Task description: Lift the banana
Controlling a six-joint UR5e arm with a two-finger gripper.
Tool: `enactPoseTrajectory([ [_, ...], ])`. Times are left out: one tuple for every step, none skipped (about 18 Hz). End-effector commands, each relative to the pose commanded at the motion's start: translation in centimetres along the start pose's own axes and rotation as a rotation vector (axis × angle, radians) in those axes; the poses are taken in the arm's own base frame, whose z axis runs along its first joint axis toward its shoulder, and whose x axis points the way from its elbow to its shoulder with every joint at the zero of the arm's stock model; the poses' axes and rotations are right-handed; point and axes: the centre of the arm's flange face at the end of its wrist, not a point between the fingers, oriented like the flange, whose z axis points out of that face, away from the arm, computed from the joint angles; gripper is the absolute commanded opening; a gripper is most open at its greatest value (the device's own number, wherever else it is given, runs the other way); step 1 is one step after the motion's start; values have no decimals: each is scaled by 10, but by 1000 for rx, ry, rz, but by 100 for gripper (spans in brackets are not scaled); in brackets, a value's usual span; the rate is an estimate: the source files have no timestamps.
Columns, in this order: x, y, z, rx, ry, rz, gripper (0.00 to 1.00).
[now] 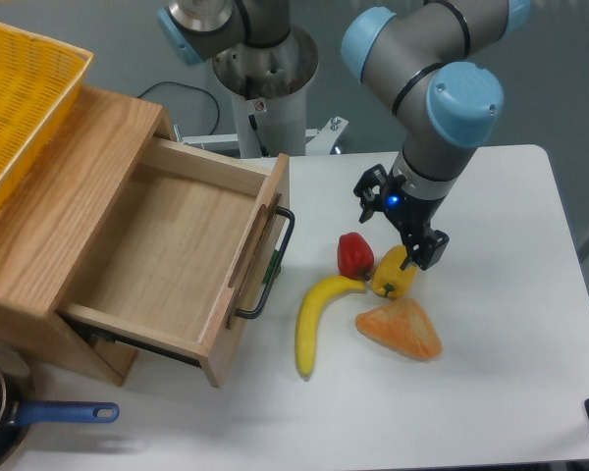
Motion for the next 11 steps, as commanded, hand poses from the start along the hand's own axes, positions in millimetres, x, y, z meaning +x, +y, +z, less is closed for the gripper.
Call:
enactPoseTrajectory([
  [-1,1,0,0,0,-3,100],
  [0,0,0,-2,1,-5,100],
  [-1,0,1,-2,3,-5,100],
  [-2,1,1,0,3,-4,100],
  [-2,2,0,0,0,-5,100],
  [-3,3,-1,0,-1,-5,100],
  [-3,3,-1,0,-2,-4,100],
  [-3,3,-1,0,-2,-6,100],
  [-3,3,1,-1,-1,-6,100],
  [-3,3,3,-1,-1,-6,100],
  [-8,5,9,-9,1,-8,100],
])
